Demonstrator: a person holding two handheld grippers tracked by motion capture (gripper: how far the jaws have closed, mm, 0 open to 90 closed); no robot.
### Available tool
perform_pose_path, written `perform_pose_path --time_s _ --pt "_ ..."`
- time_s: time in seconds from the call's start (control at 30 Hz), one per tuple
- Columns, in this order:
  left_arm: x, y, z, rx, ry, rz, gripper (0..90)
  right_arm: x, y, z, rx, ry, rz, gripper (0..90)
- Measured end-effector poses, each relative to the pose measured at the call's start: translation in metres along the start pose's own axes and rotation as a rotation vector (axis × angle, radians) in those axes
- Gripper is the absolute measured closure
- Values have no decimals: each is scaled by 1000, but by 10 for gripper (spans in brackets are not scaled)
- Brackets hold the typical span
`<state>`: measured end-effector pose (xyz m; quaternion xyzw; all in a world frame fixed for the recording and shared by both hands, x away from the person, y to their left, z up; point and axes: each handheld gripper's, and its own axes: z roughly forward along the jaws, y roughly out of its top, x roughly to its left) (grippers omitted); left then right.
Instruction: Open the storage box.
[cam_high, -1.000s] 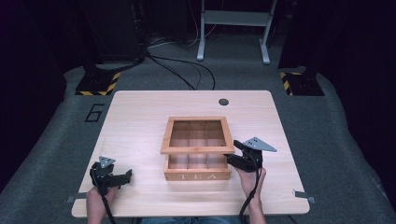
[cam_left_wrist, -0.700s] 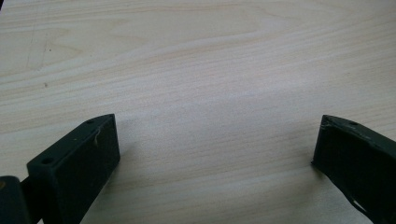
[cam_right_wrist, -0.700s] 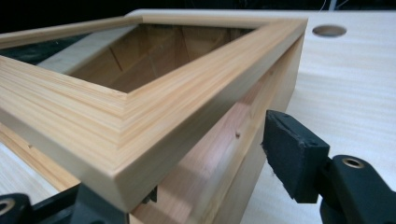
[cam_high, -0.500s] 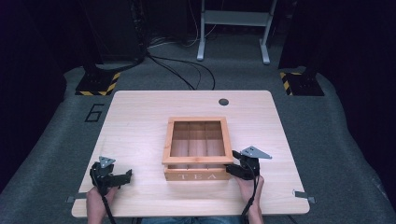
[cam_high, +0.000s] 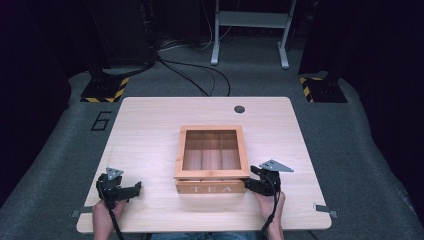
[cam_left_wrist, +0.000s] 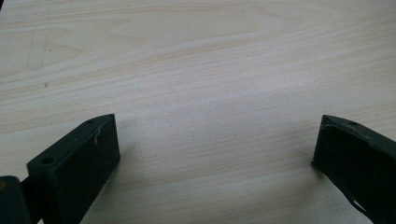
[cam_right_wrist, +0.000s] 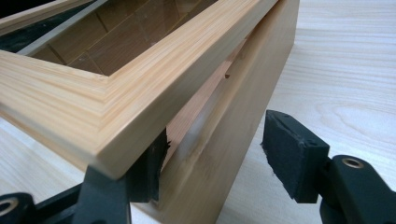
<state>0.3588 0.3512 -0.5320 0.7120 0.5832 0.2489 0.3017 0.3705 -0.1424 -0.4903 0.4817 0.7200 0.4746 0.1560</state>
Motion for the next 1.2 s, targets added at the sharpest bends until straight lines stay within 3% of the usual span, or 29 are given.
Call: perform_pose_path --time_s 0.33,0.47,0.57,0.63,0.67,0.73,0.87,1.0,1.2 --pt "0 0 0 -6 5 -1 4 -2 0 -12 -3 8 0 392" --pt "0 0 0 -6 5 -1 4 -4 -2 -24 -10 17 2 334" --pt "0 0 0 -6 4 -2 4 -7 -7 -32 14 32 7 285" --pt "0 0 0 -5 4 -3 4 -8 -14 -31 73 11 -18 208" --pt "0 0 0 -6 5 -2 3 -8 -19 -31 90 9 -13 211" --pt "0 0 0 -7 5 -3 3 -13 -27 -30 102 15 -5 178" --pt "0 0 0 -6 4 -2 3 -20 -40 -28 135 -31 -18 145" --pt "0 0 0 -3 2 -2 3 -21 -47 -24 165 -85 -56 135" --pt "0 0 0 -1 1 -1 3 -24 -49 -20 180 -106 -90 103"
